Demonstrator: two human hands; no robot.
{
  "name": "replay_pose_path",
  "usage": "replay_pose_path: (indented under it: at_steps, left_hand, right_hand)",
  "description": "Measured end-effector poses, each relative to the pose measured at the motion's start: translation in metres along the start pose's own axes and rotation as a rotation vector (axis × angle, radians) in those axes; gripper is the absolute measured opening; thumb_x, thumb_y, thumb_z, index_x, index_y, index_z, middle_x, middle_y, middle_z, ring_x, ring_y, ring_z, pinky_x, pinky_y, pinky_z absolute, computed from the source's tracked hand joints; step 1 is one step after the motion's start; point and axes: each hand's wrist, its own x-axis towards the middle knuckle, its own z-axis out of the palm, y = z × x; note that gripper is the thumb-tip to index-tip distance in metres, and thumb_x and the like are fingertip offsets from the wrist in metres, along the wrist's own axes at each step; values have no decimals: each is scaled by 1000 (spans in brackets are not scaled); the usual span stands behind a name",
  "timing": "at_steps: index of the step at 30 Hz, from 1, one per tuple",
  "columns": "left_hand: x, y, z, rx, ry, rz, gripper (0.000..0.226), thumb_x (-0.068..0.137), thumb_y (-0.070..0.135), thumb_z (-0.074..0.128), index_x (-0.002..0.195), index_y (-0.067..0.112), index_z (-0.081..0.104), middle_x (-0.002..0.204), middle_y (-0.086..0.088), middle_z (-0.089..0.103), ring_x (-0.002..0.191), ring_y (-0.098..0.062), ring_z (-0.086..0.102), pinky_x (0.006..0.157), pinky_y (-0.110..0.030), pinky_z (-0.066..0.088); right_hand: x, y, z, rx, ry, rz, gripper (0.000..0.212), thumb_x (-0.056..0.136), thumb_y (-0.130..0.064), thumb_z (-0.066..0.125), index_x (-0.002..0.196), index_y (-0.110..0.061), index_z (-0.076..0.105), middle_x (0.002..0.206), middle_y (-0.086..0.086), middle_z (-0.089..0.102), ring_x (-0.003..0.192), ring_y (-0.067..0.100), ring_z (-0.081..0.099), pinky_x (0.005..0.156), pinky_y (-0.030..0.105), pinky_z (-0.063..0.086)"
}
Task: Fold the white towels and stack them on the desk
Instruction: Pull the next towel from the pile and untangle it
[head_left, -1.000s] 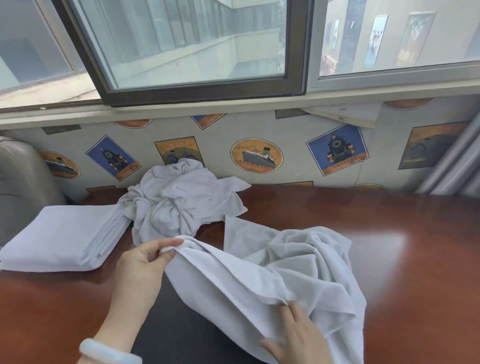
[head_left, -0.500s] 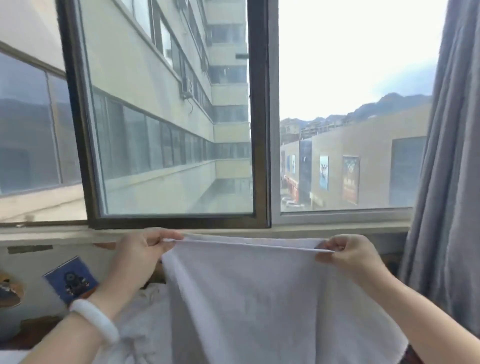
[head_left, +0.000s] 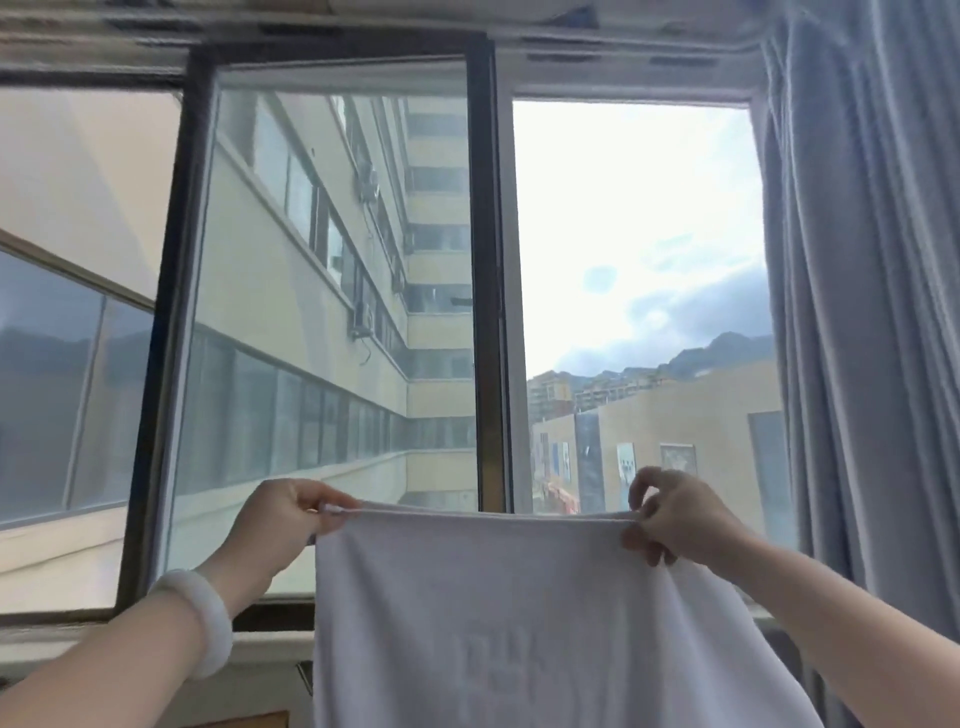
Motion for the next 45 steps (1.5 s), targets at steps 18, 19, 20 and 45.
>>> replay_pose_path:
  at_steps: [18, 19, 20, 45]
  left_hand:
    - [10, 25, -9, 262, 13, 119, 20, 82, -1, 74, 73, 17, 76, 86, -17, 74, 79, -22, 65, 88, -37, 54]
    - [12, 26, -9, 272, -4, 108, 16, 82, 0, 74, 76, 15, 76, 88, -17, 74, 80, -22, 66, 89, -37, 54]
    - [13, 26, -10, 281, -14, 101, 14, 82, 0, 75, 78, 14, 76, 89, -16, 74, 81, -23, 68, 90, -37, 54]
    - [100, -81, 82, 52, 140, -172, 38, 81, -15, 57, 63, 17, 66, 95, -25, 68, 84, -40, 70, 74, -49, 61]
  right_hand:
    - [8, -26, -31, -285, 22, -42, 17, 62, -13, 90, 59, -14, 74, 44, 2, 58, 47, 17, 51, 52, 22, 43]
    - [8, -26, -32, -274, 15, -36, 18, 62, -12, 90, 58, -12, 72, 43, 1, 56, 47, 17, 49, 52, 23, 42]
    - [7, -25, -32, -264, 8, -34, 20, 62, -12, 90, 59, -10, 71, 42, -1, 55, 47, 16, 49, 52, 22, 41]
    - [86, 76, 82, 151, 193, 186, 20, 89, 15, 51, 85, 1, 64, 78, 17, 64, 47, 12, 61, 38, 15, 45]
